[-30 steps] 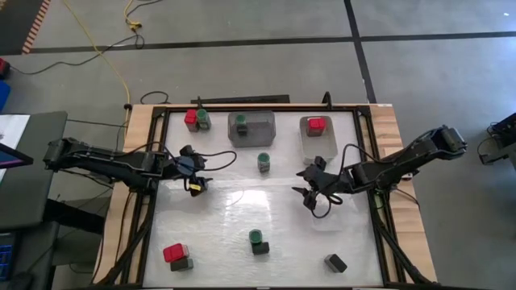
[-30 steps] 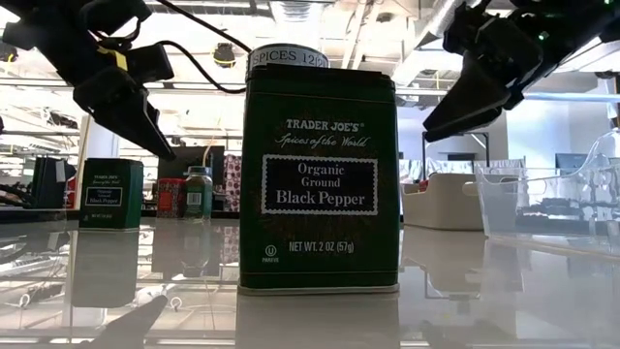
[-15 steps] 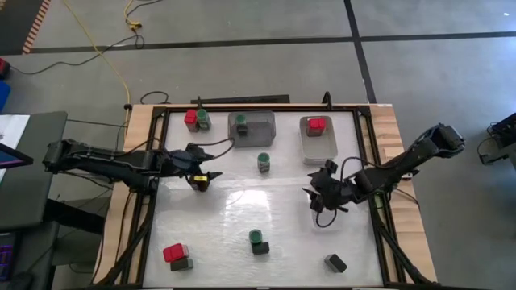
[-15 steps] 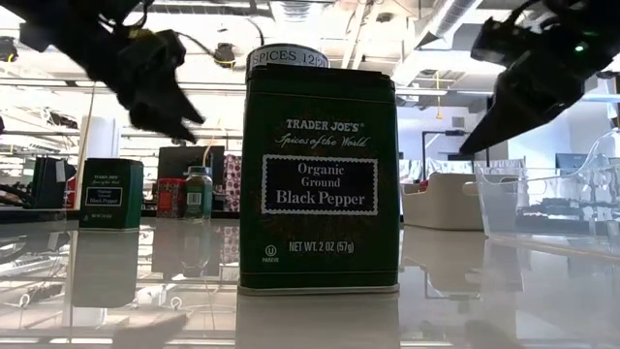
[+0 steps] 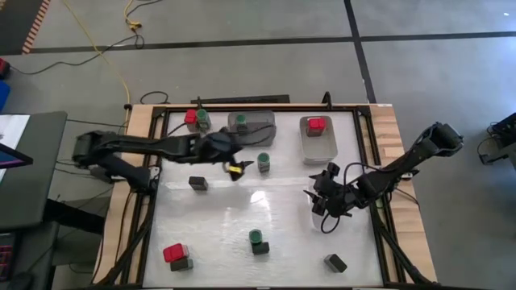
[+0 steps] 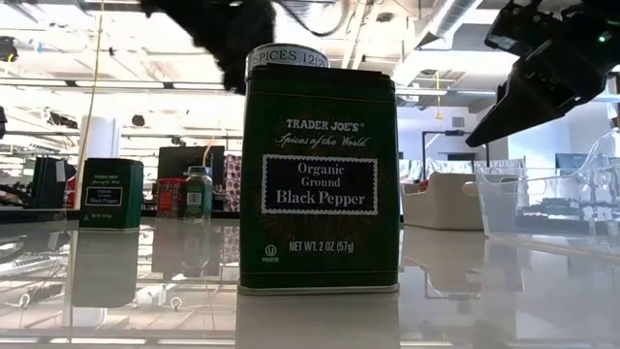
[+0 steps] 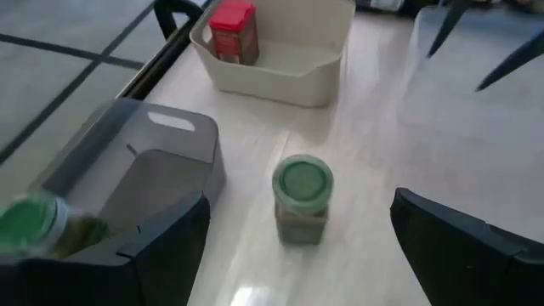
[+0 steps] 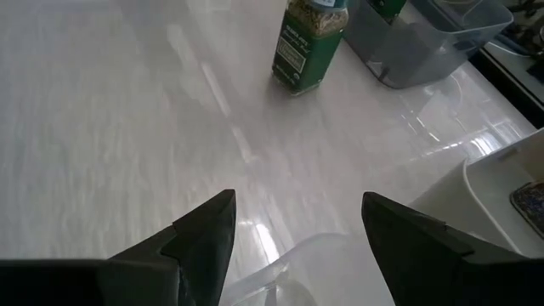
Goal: Sort spices by type
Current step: Put the center green seasoning bottle into the black bin
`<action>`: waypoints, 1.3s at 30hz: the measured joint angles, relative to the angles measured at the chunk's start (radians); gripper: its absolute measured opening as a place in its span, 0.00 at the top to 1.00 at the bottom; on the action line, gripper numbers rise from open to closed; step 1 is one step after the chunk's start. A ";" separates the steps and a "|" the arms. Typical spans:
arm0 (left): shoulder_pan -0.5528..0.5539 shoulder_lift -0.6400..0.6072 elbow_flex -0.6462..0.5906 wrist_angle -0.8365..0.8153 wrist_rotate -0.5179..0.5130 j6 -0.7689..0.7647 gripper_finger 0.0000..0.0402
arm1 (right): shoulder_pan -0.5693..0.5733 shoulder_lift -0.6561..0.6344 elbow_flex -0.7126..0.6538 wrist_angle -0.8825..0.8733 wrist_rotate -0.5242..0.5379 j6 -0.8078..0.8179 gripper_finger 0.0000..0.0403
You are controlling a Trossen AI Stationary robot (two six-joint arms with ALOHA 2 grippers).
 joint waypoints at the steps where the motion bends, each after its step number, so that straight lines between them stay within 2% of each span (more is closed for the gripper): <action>1: 0.004 0.042 0.048 -0.033 0.000 0.019 0.13 | 0.000 0.000 0.000 0.000 0.000 0.000 0.29; 6: 0.016 0.222 0.256 -0.166 0.005 0.114 0.13 | 0.000 0.000 0.000 0.000 0.000 0.000 0.29; 10: 0.039 0.337 0.384 -0.263 0.072 0.161 0.13 | 0.000 0.000 0.000 -0.001 0.000 -0.001 0.29; 14: 0.067 0.417 0.493 -0.364 0.130 0.166 0.13 | 0.000 0.000 0.000 -0.005 -0.001 -0.002 0.29; 18: 0.089 0.476 0.573 -0.439 0.136 0.173 0.13 | 0.000 0.000 0.000 -0.005 -0.001 -0.003 0.29; 26: 0.110 0.538 0.599 -0.471 0.206 0.180 0.13 | 0.000 0.000 0.000 -0.006 -0.002 -0.003 0.29; 39: 0.108 0.536 0.587 -0.504 0.209 0.134 0.13 | 0.000 0.000 0.000 -0.006 -0.003 -0.003 0.29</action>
